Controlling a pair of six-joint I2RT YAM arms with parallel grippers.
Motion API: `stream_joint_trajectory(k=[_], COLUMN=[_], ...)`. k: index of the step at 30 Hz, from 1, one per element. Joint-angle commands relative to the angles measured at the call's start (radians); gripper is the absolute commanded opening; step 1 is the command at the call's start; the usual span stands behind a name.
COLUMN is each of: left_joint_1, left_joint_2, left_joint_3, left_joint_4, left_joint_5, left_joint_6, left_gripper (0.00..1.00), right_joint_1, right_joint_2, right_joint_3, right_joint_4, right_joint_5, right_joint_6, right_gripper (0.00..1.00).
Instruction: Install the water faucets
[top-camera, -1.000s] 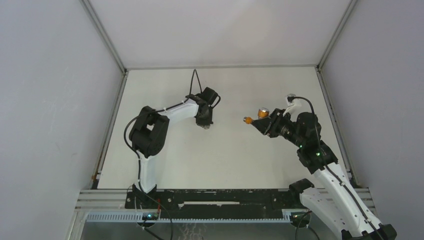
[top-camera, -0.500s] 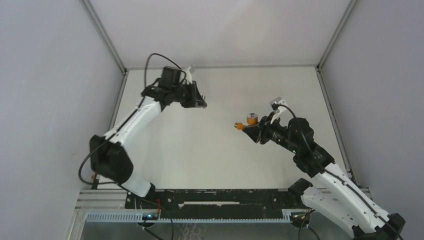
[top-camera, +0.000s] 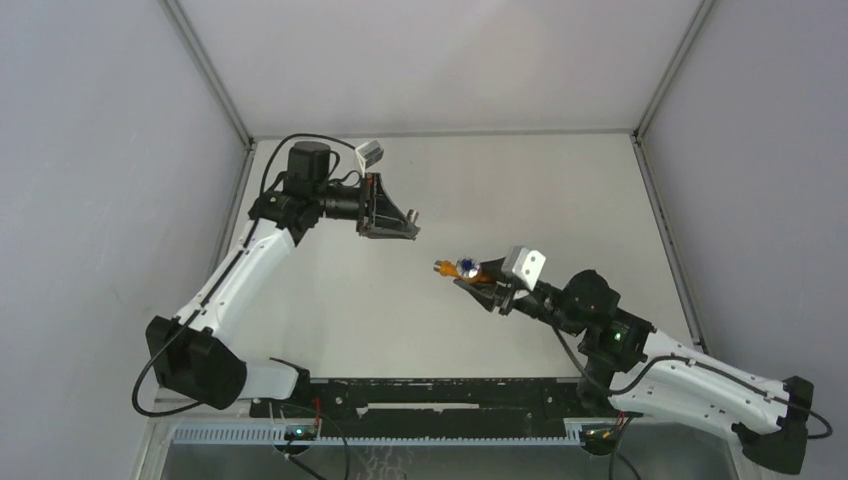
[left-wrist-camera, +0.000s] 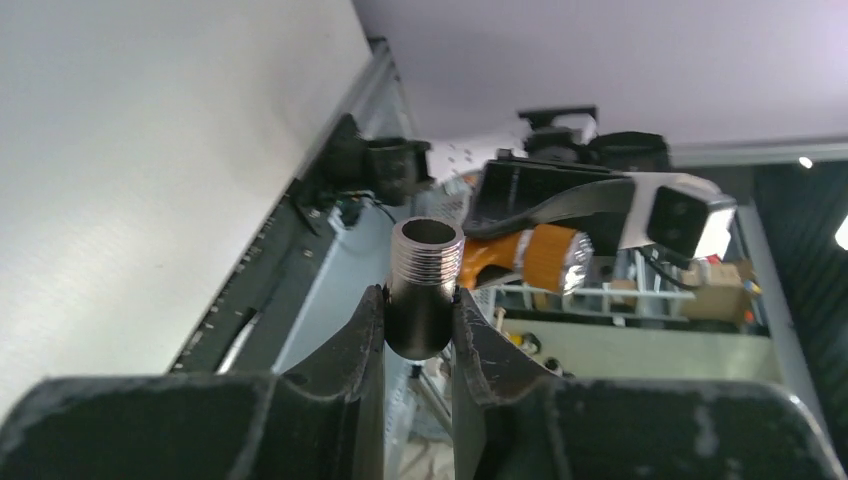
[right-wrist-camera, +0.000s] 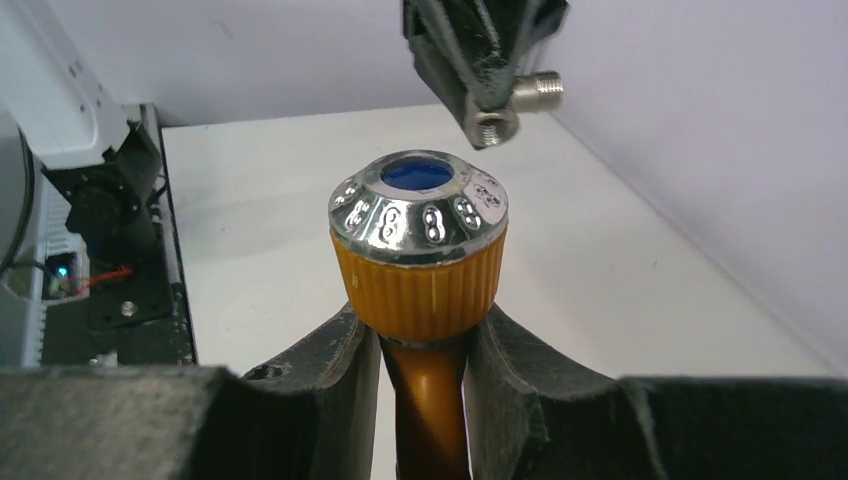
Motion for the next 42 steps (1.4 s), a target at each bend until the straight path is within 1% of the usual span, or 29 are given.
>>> stream_joint_trajectory(k=[1,4,7,9,12,14,17,20,26,35,42], left_joint_1=[0.002,0.000,-0.003,-0.006,-0.018,-0.031,-0.047,-0.053,-0.062,-0.073,-0.094], left_joint_2=[-0.087,-0.093,-0.109,-0.121,-0.127,-0.127,-0.122,-0.112,-0.085,-0.081,-0.109], left_joint_3=[-0.016,-0.019,-0.027,-0.032,-0.032,-0.032,-0.033,-0.033,-0.001,0.004,0.017], left_joint_4=[0.068,0.067,0.067,0.067,0.067,0.068,0.069,0.069,0.069,0.063,0.062], left_joint_5=[0.193,0.223,0.239,0.240,0.241,0.247,0.253,0.257,0.262,0.255,0.251], left_joint_6=[-0.096,-0.114,-0.124,-0.129,-0.131,-0.129,-0.124,-0.118,-0.126,-0.128,-0.131], left_gripper=[0.00,0.00,0.00,0.00,0.00,0.00,0.00,0.00,0.00,0.00,0.00], right_joint_1=[0.160,0.273,0.344,0.370,0.390,0.397,0.403,0.401,0.416,0.437,0.438], right_joint_2=[0.003,0.007,0.045,0.065,0.103,0.121,0.125,0.106,0.071,0.092,0.119], right_joint_3=[0.008,-0.081,-0.090,-0.112,-0.126,-0.135,-0.131,-0.118,-0.089,-0.050,-0.046], right_joint_4=[0.157,0.362,0.421,0.507,0.620,0.682,0.679,0.644,0.537,0.506,0.512], right_joint_5=[0.180,0.354,0.440,0.484,0.534,0.524,0.487,0.459,0.400,0.353,0.345], right_joint_6=[-0.316,-0.481,-0.631,-0.732,-0.864,-0.944,-1.001,-1.019,-0.995,-0.986,-0.952], right_gripper=[0.00,0.00,0.00,0.00,0.00,0.00,0.00,0.00,0.00,0.00,0.00])
